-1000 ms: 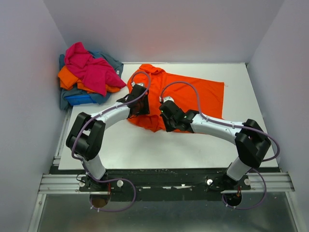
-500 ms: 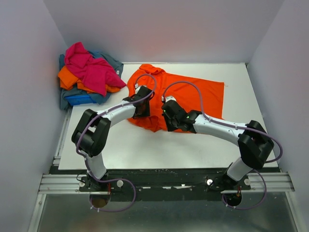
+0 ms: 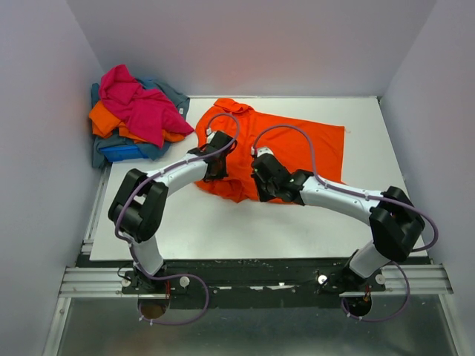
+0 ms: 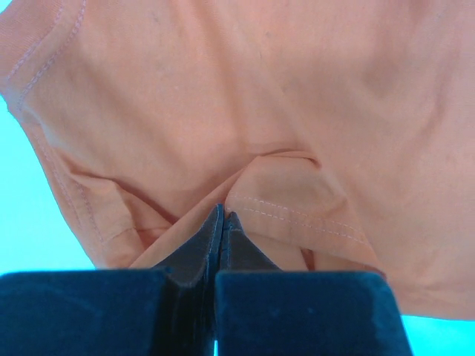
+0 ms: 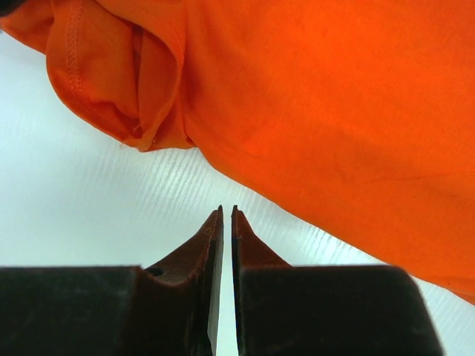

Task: Fold and stack the t-shirts
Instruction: Flatten out the tshirt

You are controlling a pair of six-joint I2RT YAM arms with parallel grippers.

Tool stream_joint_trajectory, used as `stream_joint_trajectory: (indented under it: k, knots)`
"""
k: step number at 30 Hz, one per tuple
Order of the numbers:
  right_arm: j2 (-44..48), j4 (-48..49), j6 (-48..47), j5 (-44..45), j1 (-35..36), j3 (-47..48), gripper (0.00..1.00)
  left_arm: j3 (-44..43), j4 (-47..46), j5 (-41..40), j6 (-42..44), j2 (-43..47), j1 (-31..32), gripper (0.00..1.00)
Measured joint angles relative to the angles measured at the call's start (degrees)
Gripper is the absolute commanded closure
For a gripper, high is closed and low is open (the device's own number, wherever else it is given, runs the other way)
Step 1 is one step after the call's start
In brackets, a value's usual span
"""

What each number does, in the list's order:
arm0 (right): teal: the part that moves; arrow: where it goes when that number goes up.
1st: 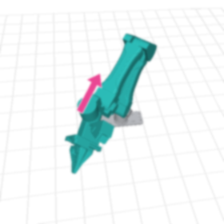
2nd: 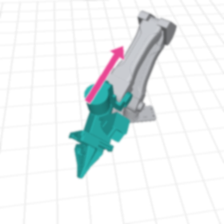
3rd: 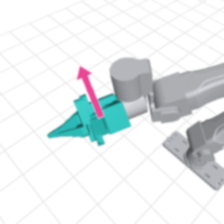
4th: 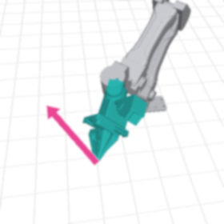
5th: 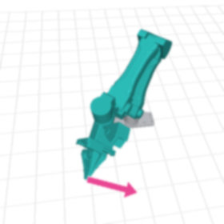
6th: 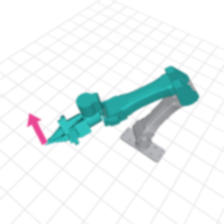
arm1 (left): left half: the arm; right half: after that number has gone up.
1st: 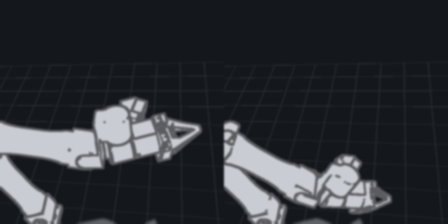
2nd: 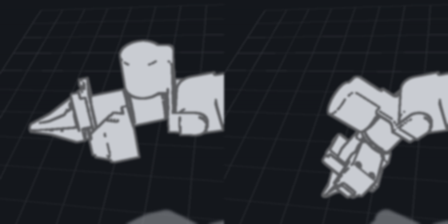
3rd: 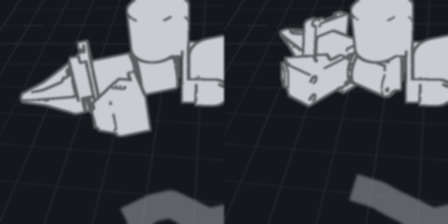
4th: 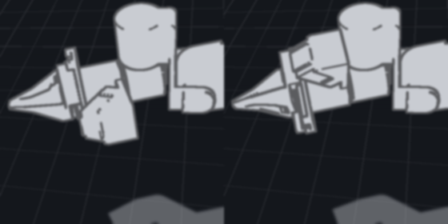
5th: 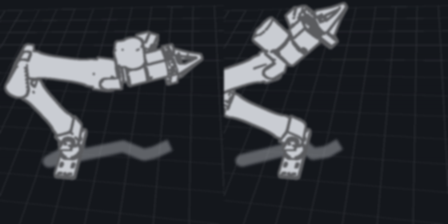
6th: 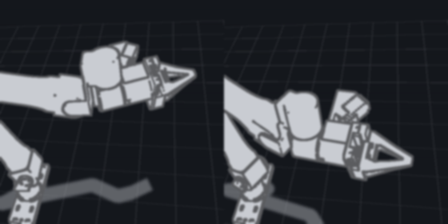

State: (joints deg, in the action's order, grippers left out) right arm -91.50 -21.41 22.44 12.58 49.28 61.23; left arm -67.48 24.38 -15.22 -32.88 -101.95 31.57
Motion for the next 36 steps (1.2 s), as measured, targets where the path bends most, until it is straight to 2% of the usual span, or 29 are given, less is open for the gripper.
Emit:
stream_joint_trajectory:
  k: [4, 9, 11, 16, 20, 24, 30, 36]
  knots:
    - [2.80, 0.90, 0.07, 0.00, -0.55, -2.69, 0.77, 0.00, 1.25, 0.37, -0.26, 2.64, 0.02, 1.00]
    - [11.02, 2.14, 1.03, 0.31, -2.27, -8.57, 0.74, 3.82, 1.44, 0.85, -2.27, 11.96, 0.00, 1.00]
    - [14.69, 2.99, 2.14, 0.70, -3.67, -11.56, 0.73, 7.02, 1.70, 0.92, -3.63, 17.38, 0.02, 1.00]
    - [25.99, 3.93, 7.26, 2.19, -8.87, -21.59, 0.60, 14.84, 2.45, 1.11, -7.87, 28.11, 0.00, 1.00]
    - [38.23, 2.97, 11.47, 3.74, -14.10, -29.46, 0.60, 23.58, 3.82, 1.75, -12.52, 37.24, 0.00, 1.00]
    - [46.45, -0.02, 14.88, 5.66, -17.57, -32.28, 0.61, 30.75, 4.48, 2.91, -17.46, 45.00, 0.00, 1.00]
    - [46.99, -6.64, 20.09, 8.13, -23.06, -32.26, 0.61, 41.81, 5.88, 5.49, -27.50, 59.10, 0.00, 1.00]
    - [41.13, -11.85, 25.64, 8.98, -28.92, -31.58, 0.64, 48.50, 6.56, 5.73, -35.60, 66.53, 0.00, 1.00]
